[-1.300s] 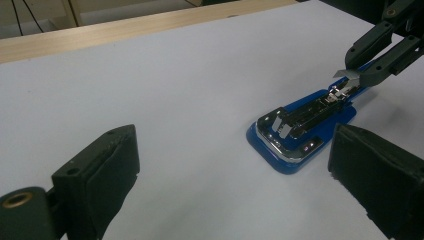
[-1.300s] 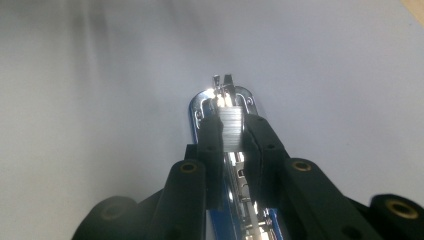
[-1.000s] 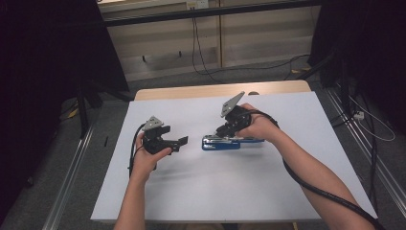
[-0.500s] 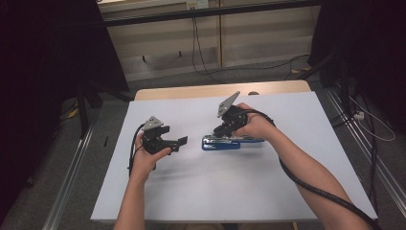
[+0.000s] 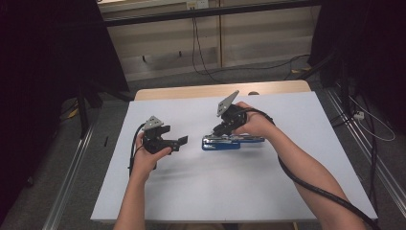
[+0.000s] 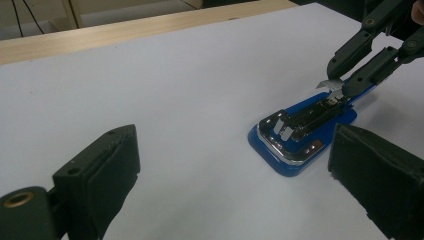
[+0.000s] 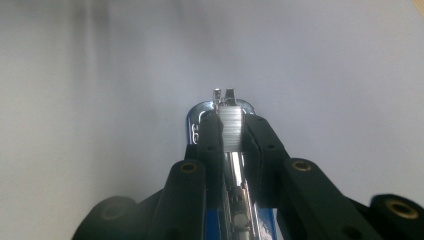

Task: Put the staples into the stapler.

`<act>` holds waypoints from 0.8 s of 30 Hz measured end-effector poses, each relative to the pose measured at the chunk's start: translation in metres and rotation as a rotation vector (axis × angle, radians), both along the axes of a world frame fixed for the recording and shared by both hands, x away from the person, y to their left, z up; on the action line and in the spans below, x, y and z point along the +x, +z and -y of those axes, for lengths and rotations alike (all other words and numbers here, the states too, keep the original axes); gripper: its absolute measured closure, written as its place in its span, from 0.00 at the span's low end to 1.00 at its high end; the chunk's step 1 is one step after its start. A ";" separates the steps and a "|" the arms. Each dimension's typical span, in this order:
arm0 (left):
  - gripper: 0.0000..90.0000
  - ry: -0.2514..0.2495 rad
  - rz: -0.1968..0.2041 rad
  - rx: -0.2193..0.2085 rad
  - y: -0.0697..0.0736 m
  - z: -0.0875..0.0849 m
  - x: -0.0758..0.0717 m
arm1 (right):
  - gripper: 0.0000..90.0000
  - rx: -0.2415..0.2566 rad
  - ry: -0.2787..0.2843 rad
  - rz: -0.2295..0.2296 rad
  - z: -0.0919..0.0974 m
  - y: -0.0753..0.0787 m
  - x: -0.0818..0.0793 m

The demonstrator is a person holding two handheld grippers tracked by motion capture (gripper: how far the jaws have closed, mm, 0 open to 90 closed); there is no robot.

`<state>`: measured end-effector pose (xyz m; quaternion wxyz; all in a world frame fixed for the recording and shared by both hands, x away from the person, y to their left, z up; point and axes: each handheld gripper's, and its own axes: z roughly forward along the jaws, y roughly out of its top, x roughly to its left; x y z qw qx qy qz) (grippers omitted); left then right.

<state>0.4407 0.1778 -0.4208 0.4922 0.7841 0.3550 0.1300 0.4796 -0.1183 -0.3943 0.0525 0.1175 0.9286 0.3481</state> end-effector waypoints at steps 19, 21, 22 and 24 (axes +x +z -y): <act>0.07 0.005 -0.008 0.007 0.000 -0.002 0.000 | 0.88 -0.013 0.055 0.002 -0.008 -0.009 0.008; 0.07 0.005 -0.008 0.007 0.000 -0.002 0.000 | 0.88 -0.011 0.061 0.000 -0.009 -0.010 0.010; 0.07 0.005 -0.009 0.009 0.000 -0.002 0.000 | 0.88 -0.009 0.064 -0.002 -0.009 -0.010 0.011; 0.07 0.003 -0.012 0.010 0.000 -0.002 0.000 | 0.88 -0.011 0.073 -0.004 -0.009 -0.011 0.012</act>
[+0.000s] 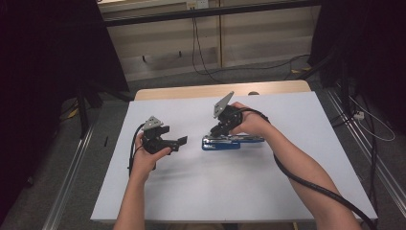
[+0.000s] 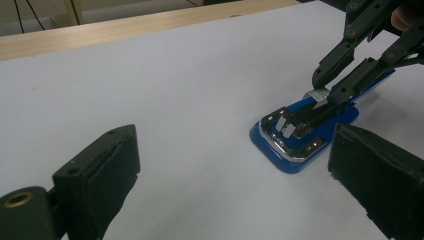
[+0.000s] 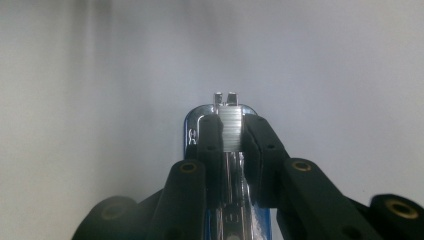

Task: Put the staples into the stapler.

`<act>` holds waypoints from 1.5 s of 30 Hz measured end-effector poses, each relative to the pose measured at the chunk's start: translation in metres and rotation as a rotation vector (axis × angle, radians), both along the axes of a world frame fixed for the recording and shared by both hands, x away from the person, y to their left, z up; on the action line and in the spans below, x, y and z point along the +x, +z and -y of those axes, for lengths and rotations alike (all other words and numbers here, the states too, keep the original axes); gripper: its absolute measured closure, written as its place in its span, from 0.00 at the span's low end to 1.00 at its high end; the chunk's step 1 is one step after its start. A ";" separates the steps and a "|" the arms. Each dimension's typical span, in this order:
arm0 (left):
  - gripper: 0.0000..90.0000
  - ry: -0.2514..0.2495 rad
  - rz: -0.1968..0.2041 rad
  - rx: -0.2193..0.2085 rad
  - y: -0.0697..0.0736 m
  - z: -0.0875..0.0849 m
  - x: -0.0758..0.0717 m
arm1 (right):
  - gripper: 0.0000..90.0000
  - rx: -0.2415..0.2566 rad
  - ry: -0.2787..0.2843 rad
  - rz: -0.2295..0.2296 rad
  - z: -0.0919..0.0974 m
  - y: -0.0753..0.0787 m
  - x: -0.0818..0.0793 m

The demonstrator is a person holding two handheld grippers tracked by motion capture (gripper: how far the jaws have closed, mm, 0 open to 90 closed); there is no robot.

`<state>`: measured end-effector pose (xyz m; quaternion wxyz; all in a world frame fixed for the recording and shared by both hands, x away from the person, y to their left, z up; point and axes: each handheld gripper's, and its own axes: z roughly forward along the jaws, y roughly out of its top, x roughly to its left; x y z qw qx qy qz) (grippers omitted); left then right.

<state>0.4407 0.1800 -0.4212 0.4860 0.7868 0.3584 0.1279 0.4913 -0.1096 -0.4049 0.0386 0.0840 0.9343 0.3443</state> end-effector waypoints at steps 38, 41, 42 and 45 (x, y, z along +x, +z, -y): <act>0.07 -0.002 -0.007 0.003 -0.001 0.001 0.000 | 0.88 -0.014 0.047 -0.038 -0.002 -0.010 0.007; 0.07 -0.001 -0.007 0.000 -0.001 0.001 0.001 | 0.88 -0.015 0.055 -0.036 -0.003 -0.010 0.007; 0.07 -0.001 -0.007 -0.001 -0.001 0.001 0.001 | 0.88 -0.020 0.053 -0.034 -0.004 -0.010 0.007; 0.07 -0.002 -0.007 0.001 -0.001 0.001 0.000 | 0.88 -0.016 0.060 -0.034 -0.004 -0.010 0.008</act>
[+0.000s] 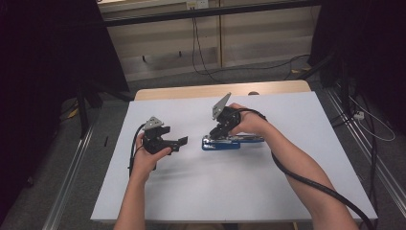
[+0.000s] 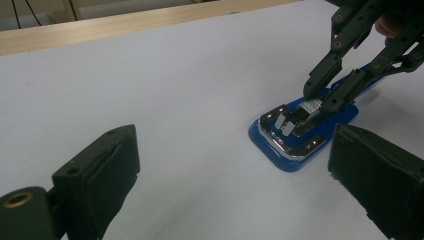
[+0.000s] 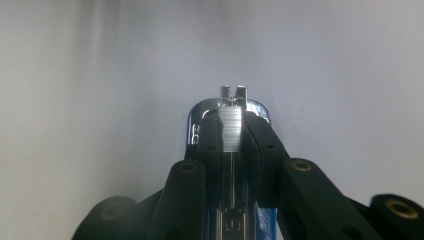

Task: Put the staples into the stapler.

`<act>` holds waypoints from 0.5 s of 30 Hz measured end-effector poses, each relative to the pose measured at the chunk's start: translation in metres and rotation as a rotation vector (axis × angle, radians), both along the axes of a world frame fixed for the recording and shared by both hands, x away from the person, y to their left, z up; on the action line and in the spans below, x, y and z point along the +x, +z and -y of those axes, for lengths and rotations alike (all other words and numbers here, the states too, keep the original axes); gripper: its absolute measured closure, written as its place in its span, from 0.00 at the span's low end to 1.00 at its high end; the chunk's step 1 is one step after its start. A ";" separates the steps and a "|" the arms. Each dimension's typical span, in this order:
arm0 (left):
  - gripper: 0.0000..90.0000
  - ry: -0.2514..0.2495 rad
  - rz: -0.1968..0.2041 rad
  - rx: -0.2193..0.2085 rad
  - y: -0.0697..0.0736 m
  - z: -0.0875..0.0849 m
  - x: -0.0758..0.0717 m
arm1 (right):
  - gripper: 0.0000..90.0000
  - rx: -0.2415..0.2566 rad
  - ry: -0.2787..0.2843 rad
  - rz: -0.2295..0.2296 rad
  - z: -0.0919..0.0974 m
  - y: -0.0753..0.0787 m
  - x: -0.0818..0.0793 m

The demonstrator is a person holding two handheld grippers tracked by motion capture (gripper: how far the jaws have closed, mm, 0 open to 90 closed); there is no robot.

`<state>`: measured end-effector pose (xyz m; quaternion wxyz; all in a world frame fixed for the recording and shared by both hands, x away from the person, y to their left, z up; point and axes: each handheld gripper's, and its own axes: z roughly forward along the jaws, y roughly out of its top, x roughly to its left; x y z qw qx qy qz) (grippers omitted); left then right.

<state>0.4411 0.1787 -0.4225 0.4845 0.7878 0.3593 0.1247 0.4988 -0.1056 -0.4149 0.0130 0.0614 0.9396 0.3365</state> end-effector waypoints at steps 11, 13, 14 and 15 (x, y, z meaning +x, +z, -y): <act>0.07 0.000 -0.002 -0.001 0.000 0.000 0.000 | 0.88 -0.006 0.000 -0.006 -0.003 -0.001 0.001; 0.07 0.001 -0.003 -0.002 0.000 0.000 0.000 | 0.88 -0.012 -0.002 -0.006 -0.003 -0.002 0.000; 0.07 0.002 -0.004 -0.003 0.000 0.000 0.000 | 0.88 -0.012 0.002 -0.008 -0.004 -0.002 0.001; 0.07 0.002 -0.005 -0.003 0.000 0.000 0.000 | 0.88 -0.010 0.005 -0.004 -0.004 -0.002 0.001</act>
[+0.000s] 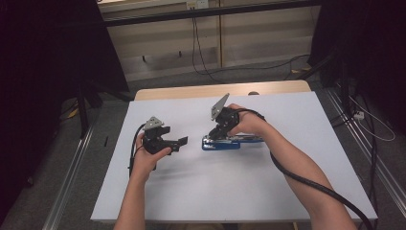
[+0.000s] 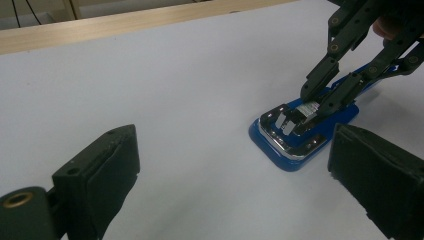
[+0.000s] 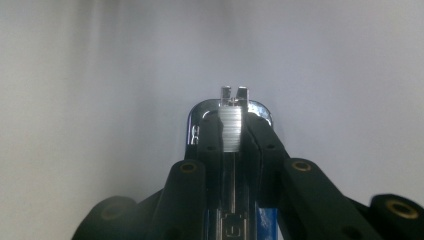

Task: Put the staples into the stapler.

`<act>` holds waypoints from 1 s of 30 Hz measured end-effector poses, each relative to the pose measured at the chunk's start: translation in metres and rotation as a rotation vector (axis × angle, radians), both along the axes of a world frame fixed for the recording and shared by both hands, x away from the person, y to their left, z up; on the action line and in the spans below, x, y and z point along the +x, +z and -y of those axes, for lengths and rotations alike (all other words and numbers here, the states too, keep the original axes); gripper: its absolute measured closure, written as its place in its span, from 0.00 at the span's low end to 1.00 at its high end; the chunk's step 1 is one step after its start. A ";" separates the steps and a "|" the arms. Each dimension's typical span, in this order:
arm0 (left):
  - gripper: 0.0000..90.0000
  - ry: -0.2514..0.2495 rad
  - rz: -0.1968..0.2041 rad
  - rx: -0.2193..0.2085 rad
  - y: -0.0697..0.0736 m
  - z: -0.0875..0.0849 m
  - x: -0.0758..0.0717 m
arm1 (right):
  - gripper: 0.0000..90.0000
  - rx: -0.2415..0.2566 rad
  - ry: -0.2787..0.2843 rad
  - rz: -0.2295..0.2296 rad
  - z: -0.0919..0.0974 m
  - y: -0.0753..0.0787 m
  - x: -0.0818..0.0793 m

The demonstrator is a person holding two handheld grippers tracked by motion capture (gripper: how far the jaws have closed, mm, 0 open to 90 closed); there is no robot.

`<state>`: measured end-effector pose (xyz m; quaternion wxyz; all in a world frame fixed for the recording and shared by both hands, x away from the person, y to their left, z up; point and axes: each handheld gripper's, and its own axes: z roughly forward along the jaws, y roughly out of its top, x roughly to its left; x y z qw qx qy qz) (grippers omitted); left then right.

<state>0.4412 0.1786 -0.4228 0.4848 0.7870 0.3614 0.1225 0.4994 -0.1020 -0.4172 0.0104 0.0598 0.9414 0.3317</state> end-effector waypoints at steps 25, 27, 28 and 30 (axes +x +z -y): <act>0.07 -0.002 0.003 0.004 0.000 0.001 0.000 | 0.88 -0.002 -0.010 0.002 0.001 0.001 0.001; 0.07 -0.005 0.004 0.004 0.000 0.001 0.000 | 0.88 -0.001 -0.011 0.002 0.001 0.001 0.001; 0.07 -0.003 0.003 0.003 0.000 0.001 0.000 | 0.88 -0.001 -0.014 0.001 0.000 0.001 0.001; 0.07 0.001 0.002 -0.001 0.000 0.001 0.000 | 0.88 -0.004 -0.011 0.004 0.000 0.000 0.001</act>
